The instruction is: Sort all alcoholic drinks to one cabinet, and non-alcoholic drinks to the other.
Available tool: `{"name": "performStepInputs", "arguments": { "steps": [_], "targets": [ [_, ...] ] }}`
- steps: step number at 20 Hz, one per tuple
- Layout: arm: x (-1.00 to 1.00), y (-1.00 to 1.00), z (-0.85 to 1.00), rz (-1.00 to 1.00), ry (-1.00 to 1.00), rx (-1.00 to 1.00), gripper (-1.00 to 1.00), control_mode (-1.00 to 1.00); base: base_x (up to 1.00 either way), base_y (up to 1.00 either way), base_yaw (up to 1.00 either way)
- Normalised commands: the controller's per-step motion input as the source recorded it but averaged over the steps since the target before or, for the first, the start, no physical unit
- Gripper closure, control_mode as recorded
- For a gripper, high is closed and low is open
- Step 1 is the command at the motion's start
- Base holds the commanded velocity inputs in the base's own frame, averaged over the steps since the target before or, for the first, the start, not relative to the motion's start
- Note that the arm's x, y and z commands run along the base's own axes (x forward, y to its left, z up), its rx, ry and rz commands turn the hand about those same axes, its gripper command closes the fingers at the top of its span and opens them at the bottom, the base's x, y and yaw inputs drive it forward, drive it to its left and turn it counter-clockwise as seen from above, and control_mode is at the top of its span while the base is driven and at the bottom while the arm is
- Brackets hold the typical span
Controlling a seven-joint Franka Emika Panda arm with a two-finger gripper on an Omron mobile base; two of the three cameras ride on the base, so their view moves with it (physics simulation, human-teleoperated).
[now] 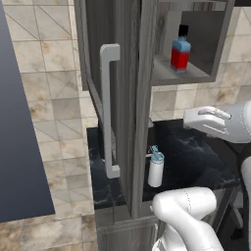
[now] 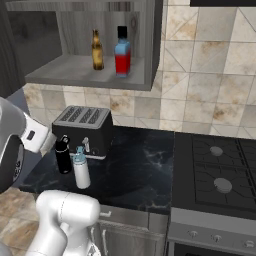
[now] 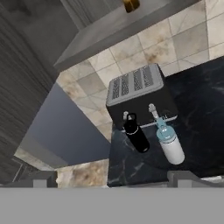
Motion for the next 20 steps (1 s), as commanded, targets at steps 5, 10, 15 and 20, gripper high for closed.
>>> {"name": "performStepInputs", "arguments": {
  "steps": [5, 10, 15, 20],
  "targets": [
    [0.00, -0.01, -0.25, 0.03, 0.09, -0.18, -1.00, -1.00, 0.00, 0.00, 0.00],
    [0.00, -0.11, -0.21, 0.04, 0.06, -0.16, -1.00, -1.00, 0.00, 0.00, 0.00],
    [-0.01, -0.14, -0.24, 0.07, 0.04, -0.15, -1.00, -1.00, 0.00, 0.00, 0.00],
    [-0.02, -0.11, -0.29, 0.10, 0.04, -0.14, -1.00, -1.00, 0.00, 0.00, 0.00]
  ]
}}
